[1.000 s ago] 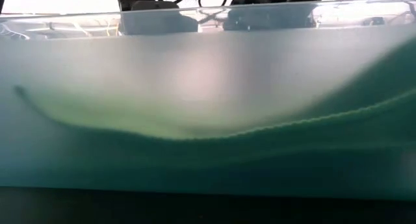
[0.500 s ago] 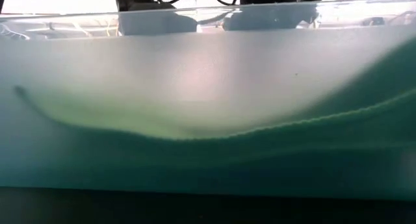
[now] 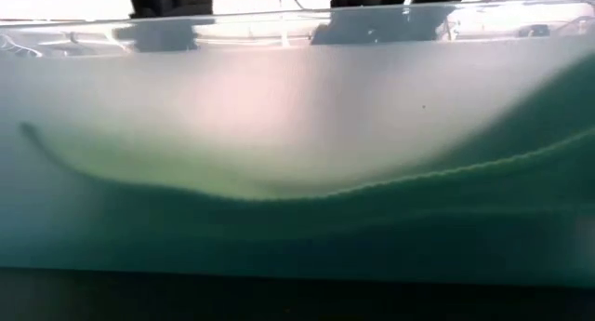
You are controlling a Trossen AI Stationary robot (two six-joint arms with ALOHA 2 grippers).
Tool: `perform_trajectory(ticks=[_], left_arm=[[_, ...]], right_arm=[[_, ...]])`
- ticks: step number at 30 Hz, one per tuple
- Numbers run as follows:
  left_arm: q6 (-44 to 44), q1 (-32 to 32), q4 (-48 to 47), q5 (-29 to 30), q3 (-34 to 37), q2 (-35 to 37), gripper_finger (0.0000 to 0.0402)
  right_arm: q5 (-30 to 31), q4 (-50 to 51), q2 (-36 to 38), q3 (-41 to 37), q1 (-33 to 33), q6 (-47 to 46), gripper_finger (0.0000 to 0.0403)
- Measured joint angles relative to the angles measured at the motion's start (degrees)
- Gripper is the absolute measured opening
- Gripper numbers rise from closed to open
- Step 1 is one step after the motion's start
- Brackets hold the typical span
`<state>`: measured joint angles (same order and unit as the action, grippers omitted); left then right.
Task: Fold microfiber towels
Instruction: Fold the blue microfiber cloth
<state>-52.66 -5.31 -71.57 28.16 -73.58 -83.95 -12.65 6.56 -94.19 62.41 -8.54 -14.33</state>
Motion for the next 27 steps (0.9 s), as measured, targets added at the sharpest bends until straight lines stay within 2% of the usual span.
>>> perform_trajectory(ticks=[5, 10, 15, 19, 27], left_arm=[[-4.92, 2.17, -6.07, 1.60, 0.06, 3.12, 0.0102], [-4.74, 3.67, -5.98, 1.90, 1.55, 4.27, 0.0102], [-4.79, 4.66, -5.17, 1.24, 3.87, 4.15, 0.0102], [-4.92, 5.39, -4.50, -0.41, 5.64, 4.08, 0.0102], [-5.32, 5.61, -4.50, -1.60, 6.82, 4.17, 0.0102]], right_arm=[[-1.04, -4.60, -6.26, -0.02, 0.90, 0.05, 0.0189], [-1.04, -4.88, -10.62, 1.99, 0.99, 0.36, 0.0189], [-1.21, -4.60, -12.93, 6.13, 1.56, 3.58, 0.0189], [-4.48, -3.88, -14.92, 9.25, 1.61, 3.58, 0.0189], [-5.64, -1.63, -17.08, 10.13, 2.84, 3.89, 0.0189]])
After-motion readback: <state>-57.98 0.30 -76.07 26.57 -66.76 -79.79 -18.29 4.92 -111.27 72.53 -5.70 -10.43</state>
